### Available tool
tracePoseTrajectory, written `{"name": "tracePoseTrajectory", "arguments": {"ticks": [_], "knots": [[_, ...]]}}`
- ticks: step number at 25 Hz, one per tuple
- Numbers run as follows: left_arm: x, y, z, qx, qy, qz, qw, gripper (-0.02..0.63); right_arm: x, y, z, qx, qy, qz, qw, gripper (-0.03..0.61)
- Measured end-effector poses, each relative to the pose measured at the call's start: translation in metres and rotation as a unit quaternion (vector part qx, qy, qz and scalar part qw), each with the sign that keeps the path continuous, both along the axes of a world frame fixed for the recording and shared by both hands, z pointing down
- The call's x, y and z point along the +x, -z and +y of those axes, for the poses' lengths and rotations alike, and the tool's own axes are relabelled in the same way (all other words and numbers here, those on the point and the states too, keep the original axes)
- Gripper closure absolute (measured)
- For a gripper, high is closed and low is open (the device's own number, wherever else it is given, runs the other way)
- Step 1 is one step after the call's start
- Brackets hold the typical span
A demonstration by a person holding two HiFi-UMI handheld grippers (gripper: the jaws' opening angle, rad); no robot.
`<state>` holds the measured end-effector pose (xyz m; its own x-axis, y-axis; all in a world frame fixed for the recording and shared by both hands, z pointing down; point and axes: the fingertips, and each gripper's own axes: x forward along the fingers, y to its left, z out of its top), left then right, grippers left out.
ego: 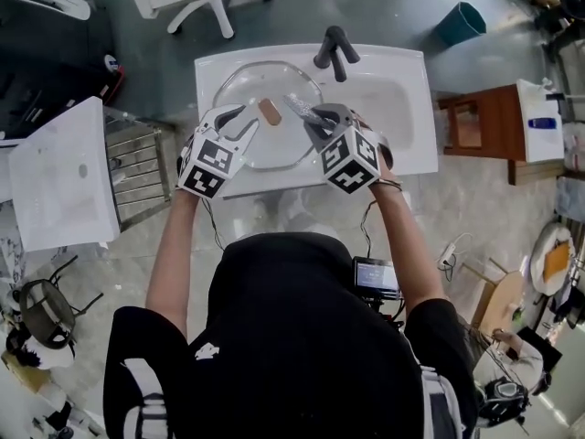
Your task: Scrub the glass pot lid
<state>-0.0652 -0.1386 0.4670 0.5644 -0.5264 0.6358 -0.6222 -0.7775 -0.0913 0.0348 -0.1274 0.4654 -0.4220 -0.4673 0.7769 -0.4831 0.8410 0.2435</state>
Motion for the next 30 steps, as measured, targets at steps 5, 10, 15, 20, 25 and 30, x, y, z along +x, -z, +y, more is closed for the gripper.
{"name": "tracePoseTrajectory", "arguments": {"ticks": [5, 10, 15, 20, 25, 30], "knots": [[-0.001, 0.073, -0.013, 0.063, 0.040, 0.068, 0.9949, 0.548, -0.010, 0.066, -0.015, 0.051, -0.044, -0.072, 0.995, 0.502], [-0.005, 0.129, -0.012, 0.118, 0.063, 0.103, 0.9856, 0.589, -0.021, 0.128, -0.022, 0.113, -0.073, -0.127, 0.983, 0.502], [-0.007, 0.180, 0.004, 0.158, 0.072, 0.142, 0.9745, 0.595, -0.028, 0.187, -0.015, 0.160, -0.107, -0.199, 0.961, 0.503], [-0.008, 0.232, 0.005, 0.207, 0.070, 0.170, 0.9611, 0.598, -0.035, 0.243, -0.016, 0.213, -0.120, -0.255, 0.935, 0.503], [-0.003, 0.274, 0.019, 0.236, 0.064, 0.205, 0.9478, 0.600, -0.039, 0.283, -0.004, 0.242, -0.118, -0.290, 0.918, 0.503], [-0.003, 0.303, 0.030, 0.259, 0.062, 0.240, 0.9335, 0.600, -0.043, 0.314, 0.004, 0.266, -0.111, -0.317, 0.904, 0.503]]}}
